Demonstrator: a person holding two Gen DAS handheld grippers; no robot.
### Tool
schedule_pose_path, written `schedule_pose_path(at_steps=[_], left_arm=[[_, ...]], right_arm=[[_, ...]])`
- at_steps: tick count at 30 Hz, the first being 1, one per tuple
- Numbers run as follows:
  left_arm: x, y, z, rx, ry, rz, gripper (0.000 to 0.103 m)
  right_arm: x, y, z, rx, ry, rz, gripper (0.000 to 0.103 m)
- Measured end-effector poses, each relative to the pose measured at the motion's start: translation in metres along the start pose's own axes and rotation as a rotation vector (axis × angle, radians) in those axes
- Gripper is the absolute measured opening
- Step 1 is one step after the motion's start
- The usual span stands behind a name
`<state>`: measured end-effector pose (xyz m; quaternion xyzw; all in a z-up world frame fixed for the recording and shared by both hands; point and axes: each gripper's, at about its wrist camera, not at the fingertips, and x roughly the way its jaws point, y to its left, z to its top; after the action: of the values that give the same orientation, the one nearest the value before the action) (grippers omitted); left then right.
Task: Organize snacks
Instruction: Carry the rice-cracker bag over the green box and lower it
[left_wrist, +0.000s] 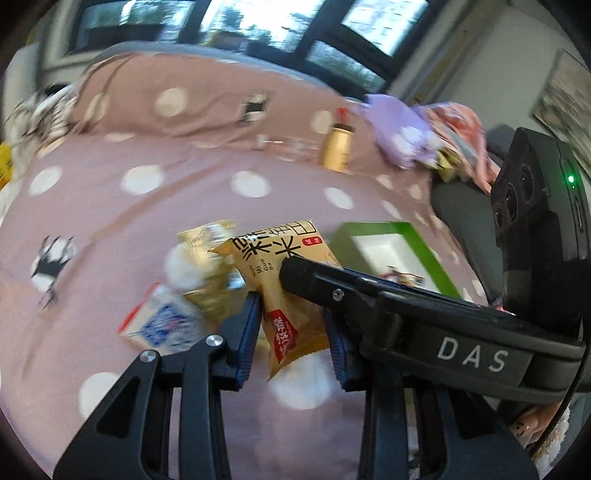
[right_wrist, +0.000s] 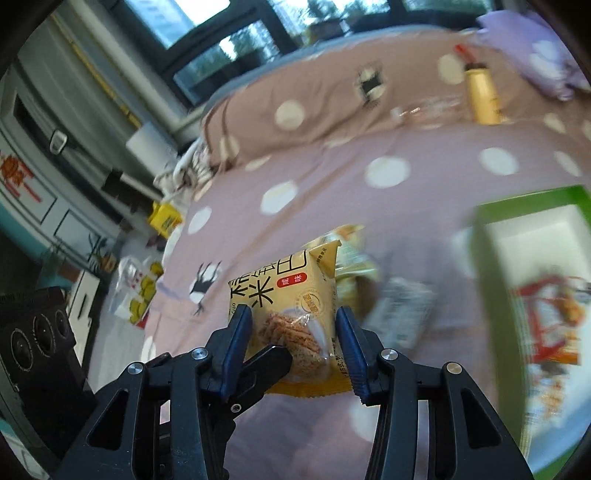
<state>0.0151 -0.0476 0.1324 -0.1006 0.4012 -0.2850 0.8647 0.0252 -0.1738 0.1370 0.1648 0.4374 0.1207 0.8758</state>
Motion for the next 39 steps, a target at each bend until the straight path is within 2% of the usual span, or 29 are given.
schedule_pose_path(at_steps=[8,13,18,24,28,31,39], left_arm=[[0.044,-0.083,0.011,0.164,0.028,-0.068,0.033],[0.084,-0.126,0.013,0.240,0.082,-0.117,0.032],[0.112,-0.155,0.012,0.283,0.121,-0.136,0.032],[0.143,-0.175,0.006,0.298,0.190,-0.165,0.032],[0.158,-0.182,0.002,0.297,0.220,-0.158,0.032],[0.167,-0.181,-0.002,0.287,0.244,-0.150,0.032],[0.172,-0.182,-0.005,0.262,0.255,-0.136,0.034]], right_arm=[[-0.059,-0.083,0.003,0.114,-0.135,-0.043,0.050],[-0.079,-0.130,-0.002,0.218,-0.182,-0.075,0.050],[-0.088,-0.169,-0.005,0.304,-0.205,-0.091,0.050],[-0.087,-0.206,-0.012,0.394,-0.180,-0.124,0.050],[-0.082,-0.223,-0.014,0.439,-0.157,-0.129,0.050],[-0.075,-0.231,-0.015,0.458,-0.128,-0.148,0.050],[-0.072,-0.240,-0.018,0.492,-0.128,-0.139,0.050]])
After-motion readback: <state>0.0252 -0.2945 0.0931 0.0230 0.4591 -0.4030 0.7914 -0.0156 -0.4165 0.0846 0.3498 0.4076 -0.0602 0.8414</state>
